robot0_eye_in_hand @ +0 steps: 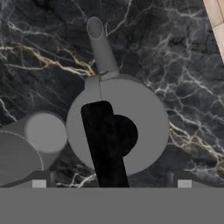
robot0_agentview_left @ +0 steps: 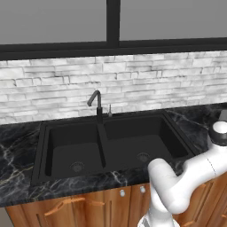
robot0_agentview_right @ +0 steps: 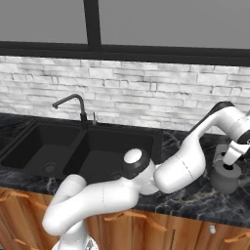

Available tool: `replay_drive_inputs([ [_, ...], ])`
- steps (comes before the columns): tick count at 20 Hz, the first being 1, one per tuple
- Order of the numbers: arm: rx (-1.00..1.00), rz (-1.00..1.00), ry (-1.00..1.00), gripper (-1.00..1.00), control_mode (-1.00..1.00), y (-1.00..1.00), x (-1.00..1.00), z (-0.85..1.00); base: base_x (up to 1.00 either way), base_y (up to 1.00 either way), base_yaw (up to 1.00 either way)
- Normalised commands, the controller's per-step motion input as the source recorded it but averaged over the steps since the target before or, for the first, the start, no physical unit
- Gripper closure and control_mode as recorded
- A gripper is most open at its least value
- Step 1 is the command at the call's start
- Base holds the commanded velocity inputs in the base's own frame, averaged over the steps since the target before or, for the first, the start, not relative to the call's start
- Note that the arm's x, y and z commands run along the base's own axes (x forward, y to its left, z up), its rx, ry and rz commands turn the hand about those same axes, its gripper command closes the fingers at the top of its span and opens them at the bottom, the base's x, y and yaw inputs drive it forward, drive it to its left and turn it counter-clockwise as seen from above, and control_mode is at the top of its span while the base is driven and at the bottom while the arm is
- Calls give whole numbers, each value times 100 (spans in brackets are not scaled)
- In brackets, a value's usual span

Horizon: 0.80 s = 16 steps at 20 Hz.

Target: Place the kettle in the left basin and the glass cup in the right basin of the sink.

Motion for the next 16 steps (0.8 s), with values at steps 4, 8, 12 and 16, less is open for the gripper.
replay_drive_inputs([
  [4, -4, 0, -1, -100, -100, -14, 20, -16, 0, 0, 0],
  [8, -5, 0, 0, -100, -100, -10, 17, -15, 0, 0, 0],
  [12, -4, 0, 0, 100, -100, -4, -3, -6, 0, 0, 0],
  [16, 0, 4, 0, 100, -100, -8, -2, -4, 0, 0, 0],
])
